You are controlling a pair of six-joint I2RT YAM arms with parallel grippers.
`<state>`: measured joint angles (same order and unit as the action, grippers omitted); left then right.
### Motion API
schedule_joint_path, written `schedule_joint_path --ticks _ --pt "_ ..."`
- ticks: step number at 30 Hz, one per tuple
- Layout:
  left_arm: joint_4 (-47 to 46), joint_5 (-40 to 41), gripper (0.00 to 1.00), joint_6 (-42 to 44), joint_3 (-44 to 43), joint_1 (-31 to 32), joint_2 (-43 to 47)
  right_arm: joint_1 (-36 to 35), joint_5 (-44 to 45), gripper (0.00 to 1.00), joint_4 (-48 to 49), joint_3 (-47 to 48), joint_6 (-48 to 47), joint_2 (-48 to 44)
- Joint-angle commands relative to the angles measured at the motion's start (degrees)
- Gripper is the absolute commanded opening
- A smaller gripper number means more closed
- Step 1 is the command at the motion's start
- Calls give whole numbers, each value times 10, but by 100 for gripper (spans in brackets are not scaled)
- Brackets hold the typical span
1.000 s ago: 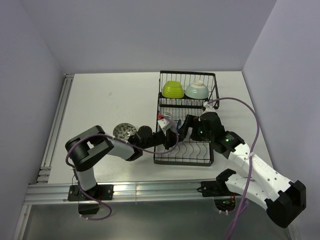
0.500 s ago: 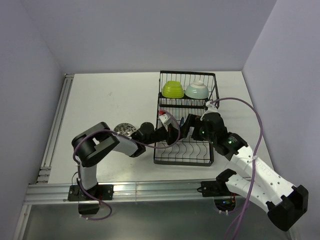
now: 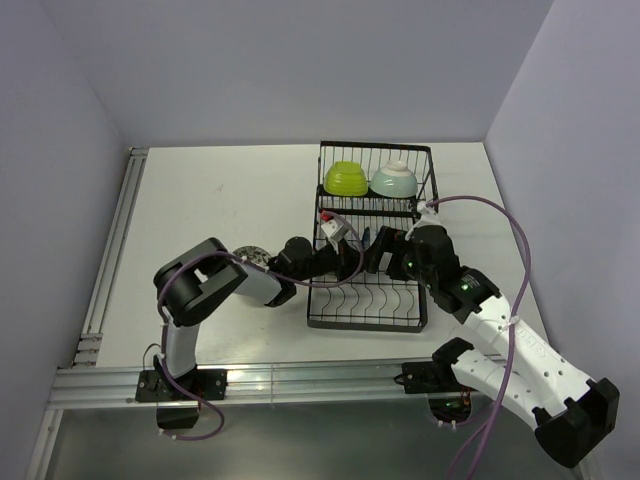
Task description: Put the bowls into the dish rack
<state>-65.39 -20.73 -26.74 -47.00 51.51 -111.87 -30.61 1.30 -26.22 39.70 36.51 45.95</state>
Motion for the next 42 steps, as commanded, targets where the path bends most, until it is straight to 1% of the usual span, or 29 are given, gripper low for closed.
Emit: schedule_joint_path --ticks 1,6,12,19,31,33,37,38,42 --pt "-55 -17 0 -10 -29 -7 -8 7 3 98 16 5 -3 -13" --pt "-46 -20 0 -28 -33 -13 -19 8 -2 98 17 3 -5 -15" --pt "-45 -26 0 -30 -20 -22 -17 8 -4 98 19 1 -5 -17" --pt "-31 1 0 -38 -5 -25 -6 10 -3 99 19 2 -7 -17" --pt "2 -4 1 -53 8 -34 1 10 -2 99 13 0 -9 -24" --pt "4 -1 3 -58 9 -35 3 11 -3 99 13 -1 -7 -24" --pt "17 2 14 -60 9 -38 4 11 -3 99 13 -1 -8 -24" --pt "23 3 18 -60 8 -38 5 11 -2 99 13 -1 -8 -24" --pt "40 17 25 -64 6 -40 8 12 -2 99 11 -3 -10 -25"
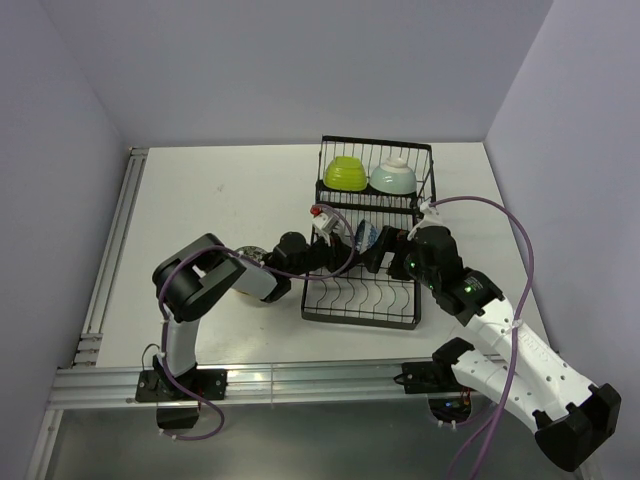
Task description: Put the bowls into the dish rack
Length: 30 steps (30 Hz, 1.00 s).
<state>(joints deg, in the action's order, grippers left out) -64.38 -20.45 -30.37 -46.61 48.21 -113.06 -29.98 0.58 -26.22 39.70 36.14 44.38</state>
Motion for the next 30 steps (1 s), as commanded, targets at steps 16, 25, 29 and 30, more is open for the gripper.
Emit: schedule_joint_path --ticks 16,25,29,30 --pt "35 5 77 -25 21 -11 64 7 4 99 12 -5 -10 -12" --pt "37 7 92 -44 61 -10 99 7 5 99 19 1 -27 -6" --pt "27 6 93 -50 74 -7 108 7 4 99 20 2 -32 -5" --pt "26 2 93 -48 77 -7 112 7 3 99 20 2 -33 -5"
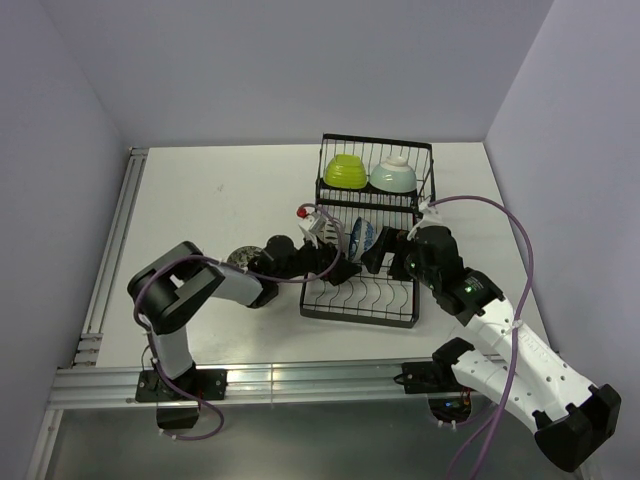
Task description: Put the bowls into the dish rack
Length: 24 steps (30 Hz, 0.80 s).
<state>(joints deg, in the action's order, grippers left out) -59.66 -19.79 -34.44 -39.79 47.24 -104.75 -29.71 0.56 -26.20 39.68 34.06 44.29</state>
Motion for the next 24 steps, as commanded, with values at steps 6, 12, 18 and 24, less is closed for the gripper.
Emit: schedule_joint_path --ticks 6,12,18,24 --pt "-29 4 97 9 49 17 81 4 -3 99 26 3 -28 -13" --pt "15 26 97 48 93 26 175 -3 -43 99 27 0 -60 -28" --pt "179 49 95 181 125 11 358 -6 -96 99 9 10 -119 -40" --pt "447 -87 92 328 91 -127 535 -7 -205 99 -9 34 -181 -29"
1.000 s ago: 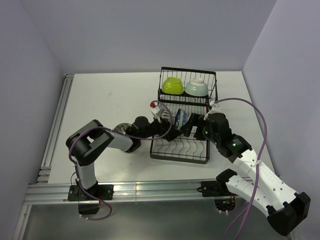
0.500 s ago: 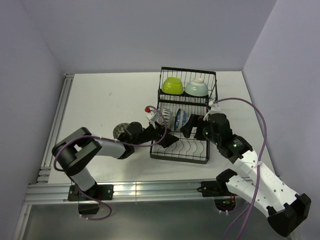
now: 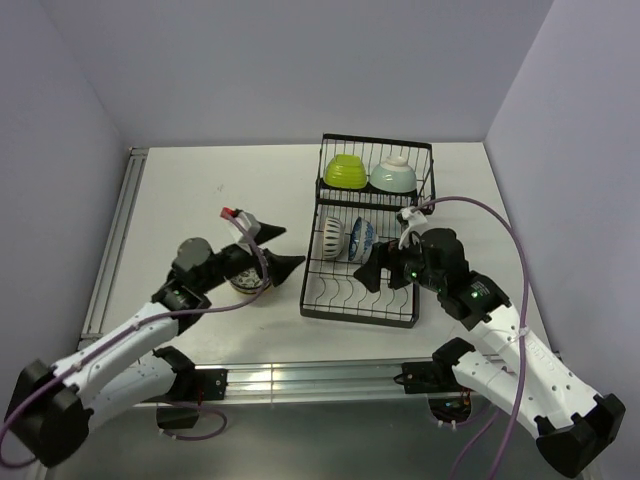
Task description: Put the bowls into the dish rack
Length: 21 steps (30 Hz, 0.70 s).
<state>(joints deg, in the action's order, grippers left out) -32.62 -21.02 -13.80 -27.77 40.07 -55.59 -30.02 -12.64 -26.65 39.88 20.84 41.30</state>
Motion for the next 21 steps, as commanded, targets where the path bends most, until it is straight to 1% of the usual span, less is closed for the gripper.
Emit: schedule_joint_path --ticks 1,2,3,4,5,6,7,8,9,10,11,12,13,14,15,16,17,18,20,21 --pt "266 -109 93 153 -56 -100 62 -4 -84 99 -5 38 -66 3" --pt "308 -123 94 176 -70 -123 64 -4 -92 99 -15 43 -76 9" --pt "356 -138 94 248 -83 -145 64 -4 -97 99 -23 49 -85 14" --pt "460 -167 94 289 -117 -182 49 -4 -105 99 -33 65 -111 25" --pt "509 -191 93 334 -138 -207 37 -4 -110 99 -59 76 -127 32" --pt "562 -225 91 418 -160 -234 23 -4 -114 99 -75 88 -146 41" --pt "606 -279 90 462 -210 -302 -13 -4 -120 99 -91 113 -176 50" --pt "714 -300 88 511 -239 -336 -37 -4 -129 99 -121 127 -193 68" --pt "835 -314 83 698 -307 -385 -92 -4 -158 100 -158 153 -239 89" --pt "901 -309 80 761 -378 -412 -149 -3 -178 100 -179 179 -287 99" --pt "949 -288 79 812 -414 -421 -178 -3 -206 100 -199 191 -308 120" --pt "1024 -275 83 885 -446 -425 -202 -1 -221 100 -232 201 -327 129" --pt "1048 -265 85 907 -506 -429 -243 0 -230 100 -249 222 -358 138" --pt "1069 -255 87 930 -531 -430 -260 1 -243 100 -264 231 -370 155" --pt "1108 -236 87 980 -554 -430 -274 3 -251 100 -290 239 -381 165" --pt "1112 -225 87 999 -585 -430 -288 7 -257 100 -304 251 -402 173" --pt "1113 -211 86 1013 -591 -427 -290 10 -263 100 -317 256 -410 188" --pt "1113 -184 85 1064 -592 -422 -286 12 -272 100 -337 259 -417 196" --pt "1113 -142 84 1129 -563 -405 -262 22 -289 100 -356 262 -432 216" --pt "1113 -102 83 1187 -547 -386 -252 28 -308 100 -370 263 -435 222"
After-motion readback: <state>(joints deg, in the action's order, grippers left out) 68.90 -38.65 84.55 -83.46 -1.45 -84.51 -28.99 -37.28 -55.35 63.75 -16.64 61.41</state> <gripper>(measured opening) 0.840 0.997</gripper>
